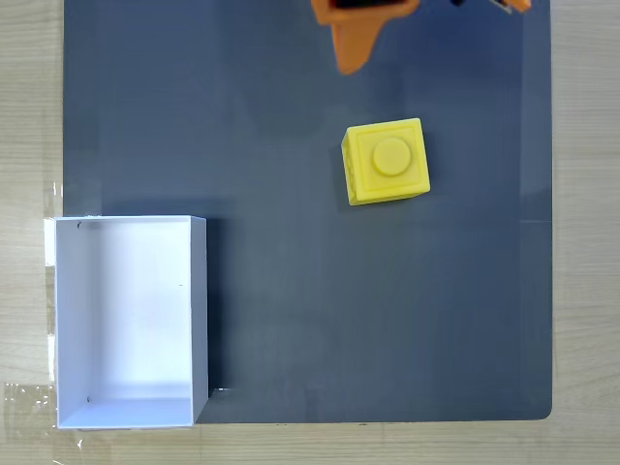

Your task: Grasp a yellow block and put it in the box

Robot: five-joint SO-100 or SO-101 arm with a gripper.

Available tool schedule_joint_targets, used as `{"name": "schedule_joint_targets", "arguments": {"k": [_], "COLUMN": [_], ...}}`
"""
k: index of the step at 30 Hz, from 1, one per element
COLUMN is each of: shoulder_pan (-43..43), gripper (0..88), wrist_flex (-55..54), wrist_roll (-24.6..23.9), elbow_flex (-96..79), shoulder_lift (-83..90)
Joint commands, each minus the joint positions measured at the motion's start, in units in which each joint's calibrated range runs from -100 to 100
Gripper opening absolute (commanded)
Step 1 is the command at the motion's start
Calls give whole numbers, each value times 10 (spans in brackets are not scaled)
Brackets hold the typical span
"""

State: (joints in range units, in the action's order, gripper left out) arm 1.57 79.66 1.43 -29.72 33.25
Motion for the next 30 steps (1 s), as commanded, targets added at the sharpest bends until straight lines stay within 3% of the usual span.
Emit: {"name": "schedule_joint_targets", "arguments": {"k": [1,8,12,16,30], "shoulder_pan": [-4,-5,-17,-43,-82], "gripper": [104,400,498,528,509], "wrist_flex": [54,84,72,48,-72], "wrist_roll": [-1,3,4,-1,-1], "elbow_flex": [132,207,207,207,207], "shoulder_lift": [-101,-252,-310,-351,-488]}}
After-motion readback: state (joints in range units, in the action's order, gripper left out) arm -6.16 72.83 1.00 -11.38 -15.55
